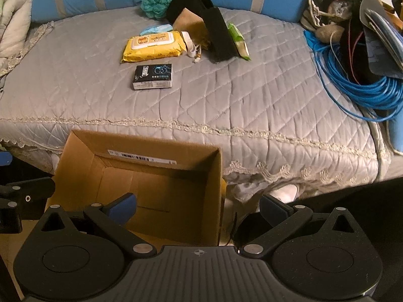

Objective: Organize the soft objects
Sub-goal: 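Move both tools from the cardboard box toward the items on the bed, then grasp the black card box with the left gripper while the right gripper approaches the black foam sponge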

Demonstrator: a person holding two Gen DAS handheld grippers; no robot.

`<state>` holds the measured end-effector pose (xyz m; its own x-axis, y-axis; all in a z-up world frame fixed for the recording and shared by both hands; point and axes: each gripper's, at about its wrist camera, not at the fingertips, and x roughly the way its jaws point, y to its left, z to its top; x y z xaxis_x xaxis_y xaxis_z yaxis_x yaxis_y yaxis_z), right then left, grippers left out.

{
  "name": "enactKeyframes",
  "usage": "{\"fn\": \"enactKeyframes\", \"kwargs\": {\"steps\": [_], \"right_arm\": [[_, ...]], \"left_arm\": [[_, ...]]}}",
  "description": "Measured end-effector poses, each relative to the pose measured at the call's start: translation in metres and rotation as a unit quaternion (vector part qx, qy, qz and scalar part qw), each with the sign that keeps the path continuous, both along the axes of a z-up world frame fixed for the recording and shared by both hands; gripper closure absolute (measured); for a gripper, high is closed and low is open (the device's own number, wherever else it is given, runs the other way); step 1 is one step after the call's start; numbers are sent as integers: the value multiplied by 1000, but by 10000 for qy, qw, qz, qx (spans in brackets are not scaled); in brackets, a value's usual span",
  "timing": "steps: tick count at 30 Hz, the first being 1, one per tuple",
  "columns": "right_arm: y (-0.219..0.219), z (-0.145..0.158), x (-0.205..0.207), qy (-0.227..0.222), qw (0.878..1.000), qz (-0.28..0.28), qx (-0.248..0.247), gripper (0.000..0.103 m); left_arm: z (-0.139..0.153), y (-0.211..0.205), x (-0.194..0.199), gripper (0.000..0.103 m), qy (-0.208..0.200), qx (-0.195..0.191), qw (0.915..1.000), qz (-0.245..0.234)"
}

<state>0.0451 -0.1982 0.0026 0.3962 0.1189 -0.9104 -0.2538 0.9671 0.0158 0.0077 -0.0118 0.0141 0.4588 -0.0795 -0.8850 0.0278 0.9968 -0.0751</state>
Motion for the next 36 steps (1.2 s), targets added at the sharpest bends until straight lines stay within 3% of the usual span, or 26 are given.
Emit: {"fn": "enactKeyframes", "kwargs": {"steps": [8, 13, 19, 22, 29, 36], "right_arm": [[-5, 2, 20, -14, 9999, 51, 107, 0], [-9, 3, 35, -85, 9997, 113, 187, 0], [-6, -1, 59, -180, 9994, 229, 195, 0], [-7, -7, 71, -299, 9989, 249, 270, 0], [-11, -23, 104, -187, 9989, 120, 424, 0], [-16, -25, 134, -498, 9981, 155, 319, 0]], "left_arm": [[6, 0, 17, 0, -132, -60, 9998, -138], [12, 6, 28, 0, -296, -422, 9985, -192], [16, 12, 48, 0, -498, -324, 9981, -178], [16, 11, 59, 0, -566, -71, 9981, -216], [9, 5, 84, 0, -645, 258, 9960, -561], [0, 1, 115, 0, -586, 301, 9936, -913]]}}
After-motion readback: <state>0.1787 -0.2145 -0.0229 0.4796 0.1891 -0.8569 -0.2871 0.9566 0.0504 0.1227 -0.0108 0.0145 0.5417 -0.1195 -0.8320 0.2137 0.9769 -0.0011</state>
